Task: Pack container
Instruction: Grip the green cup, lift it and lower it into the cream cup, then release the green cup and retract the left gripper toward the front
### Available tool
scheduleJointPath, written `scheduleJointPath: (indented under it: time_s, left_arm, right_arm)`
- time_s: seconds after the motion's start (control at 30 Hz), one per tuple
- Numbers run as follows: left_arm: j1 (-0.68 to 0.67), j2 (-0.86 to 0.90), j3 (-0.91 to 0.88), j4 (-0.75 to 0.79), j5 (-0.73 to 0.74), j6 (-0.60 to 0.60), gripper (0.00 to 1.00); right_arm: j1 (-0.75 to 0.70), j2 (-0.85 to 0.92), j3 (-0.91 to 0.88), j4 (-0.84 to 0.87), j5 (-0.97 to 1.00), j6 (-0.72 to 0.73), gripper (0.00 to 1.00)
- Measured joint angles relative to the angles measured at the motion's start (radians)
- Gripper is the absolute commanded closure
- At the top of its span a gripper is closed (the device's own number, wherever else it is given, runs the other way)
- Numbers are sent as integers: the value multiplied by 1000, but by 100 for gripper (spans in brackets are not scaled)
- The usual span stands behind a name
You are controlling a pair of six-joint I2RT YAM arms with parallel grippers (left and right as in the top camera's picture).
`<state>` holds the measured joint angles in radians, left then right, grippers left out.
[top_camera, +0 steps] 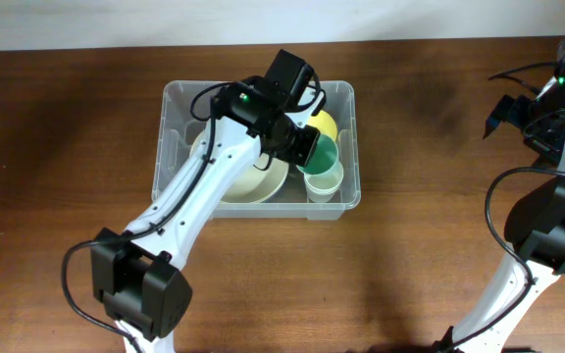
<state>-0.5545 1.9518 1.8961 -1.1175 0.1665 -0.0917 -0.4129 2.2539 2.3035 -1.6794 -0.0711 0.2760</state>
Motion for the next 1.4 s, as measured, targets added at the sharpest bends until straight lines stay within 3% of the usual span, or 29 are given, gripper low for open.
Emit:
scheduleJointPath:
  time_s: [0.1,0.23,0.37,0.43,0.47,0.5,0.8,1.0,1.23,1.4]
  left_arm:
    - [0,19,0,-1,24,11,91]
    - [0,26,0,-1,39,21,89]
    - [0,26,0,-1,40,23,75]
    - [0,26,0,0,40,23,52]
    - [0,26,0,-1,40,24,33]
    - [0,26,0,-1,38,29,0]
    - [14,27,38,-69,-192,27,0]
    - [164,2,182,-202,-285,-17,0]
    - [405,-229,188,-317,-317,-71,0]
    - [478,-452,196,-369,-301,-82,0]
  right_arm:
    - [0,0,0,0,0,0,1]
    - [0,0,0,0,0,0,1]
    - [0,0,0,0,0,0,1]
    - [0,0,0,0,0,0,1]
    - [0,0,0,0,0,0,1]
    - [0,0,0,0,0,0,1]
    - [0,0,0,0,0,0,1]
    - [0,0,0,0,0,0,1]
    - [0,0,0,0,0,0,1]
    - [0,0,0,0,0,0,1]
